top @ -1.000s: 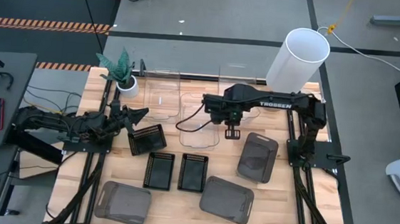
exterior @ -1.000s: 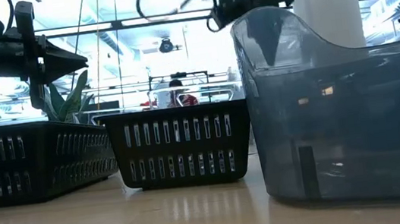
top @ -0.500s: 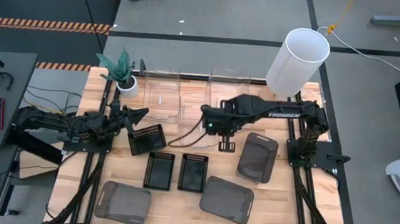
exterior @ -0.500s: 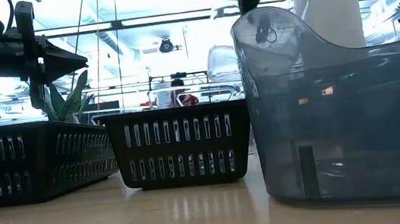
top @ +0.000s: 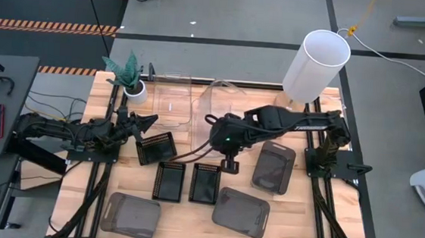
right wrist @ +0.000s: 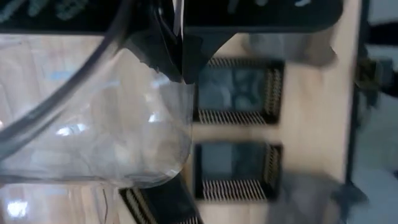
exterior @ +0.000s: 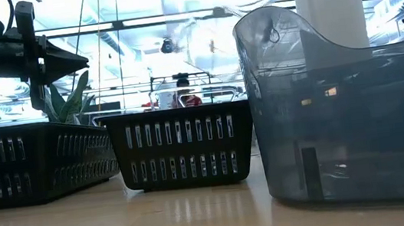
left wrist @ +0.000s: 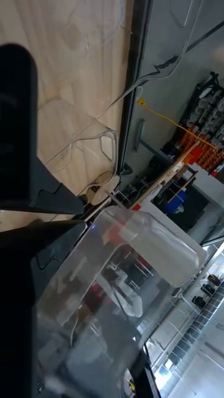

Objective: Stack baskets by color
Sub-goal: Stack the right transparent bin on the middle transparent bin

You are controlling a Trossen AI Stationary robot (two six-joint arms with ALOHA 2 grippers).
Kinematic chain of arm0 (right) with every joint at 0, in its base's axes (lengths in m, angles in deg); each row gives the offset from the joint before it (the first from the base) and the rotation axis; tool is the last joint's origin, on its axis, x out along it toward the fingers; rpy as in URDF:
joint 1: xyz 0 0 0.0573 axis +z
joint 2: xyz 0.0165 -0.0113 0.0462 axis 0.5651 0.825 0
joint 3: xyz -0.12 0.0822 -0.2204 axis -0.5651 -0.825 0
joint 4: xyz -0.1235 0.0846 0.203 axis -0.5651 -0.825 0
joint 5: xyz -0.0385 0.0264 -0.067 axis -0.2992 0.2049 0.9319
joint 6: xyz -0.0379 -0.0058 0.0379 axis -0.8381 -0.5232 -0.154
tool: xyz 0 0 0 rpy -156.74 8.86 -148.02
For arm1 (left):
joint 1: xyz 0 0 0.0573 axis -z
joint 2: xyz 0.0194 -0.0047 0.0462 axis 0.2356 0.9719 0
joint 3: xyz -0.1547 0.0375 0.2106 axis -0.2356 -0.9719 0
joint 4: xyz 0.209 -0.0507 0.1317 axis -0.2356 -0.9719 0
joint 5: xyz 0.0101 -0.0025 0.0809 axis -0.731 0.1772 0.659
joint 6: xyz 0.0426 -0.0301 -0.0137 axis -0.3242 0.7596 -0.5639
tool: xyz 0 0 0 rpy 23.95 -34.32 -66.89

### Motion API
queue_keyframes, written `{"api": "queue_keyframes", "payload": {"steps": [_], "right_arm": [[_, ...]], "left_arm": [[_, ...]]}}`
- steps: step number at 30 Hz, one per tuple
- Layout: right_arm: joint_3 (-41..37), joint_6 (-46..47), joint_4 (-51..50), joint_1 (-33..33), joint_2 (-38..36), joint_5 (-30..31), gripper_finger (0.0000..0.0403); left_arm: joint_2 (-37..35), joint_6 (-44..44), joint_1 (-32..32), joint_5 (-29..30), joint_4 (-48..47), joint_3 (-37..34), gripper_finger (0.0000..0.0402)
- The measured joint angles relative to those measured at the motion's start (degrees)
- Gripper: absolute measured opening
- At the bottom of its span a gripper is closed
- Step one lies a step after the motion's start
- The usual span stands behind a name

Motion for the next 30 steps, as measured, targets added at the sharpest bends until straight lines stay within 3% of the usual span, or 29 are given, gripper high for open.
{"api": "queue_keyframes", "payload": {"steps": [10, 17, 30], "right_arm": [[0.34, -5.75, 2.98, 0.12, 0.0, 2.95, 0.0035], [0.02, -11.28, 6.76, -0.74, 0.0, 3.96, 0.0036], [-13.35, -18.86, 16.91, -1.89, 0.07, 1.97, 0.0009]], "left_arm": [[0.0, 0.0, 0.01, -0.02, -0.02, 0.0, 0.004], [0.0, -0.01, 0.01, -0.02, -0.02, 0.0, 0.0033], [-0.02, 0.0, -0.02, 0.0, -0.02, 0.0, 0.004]]}}
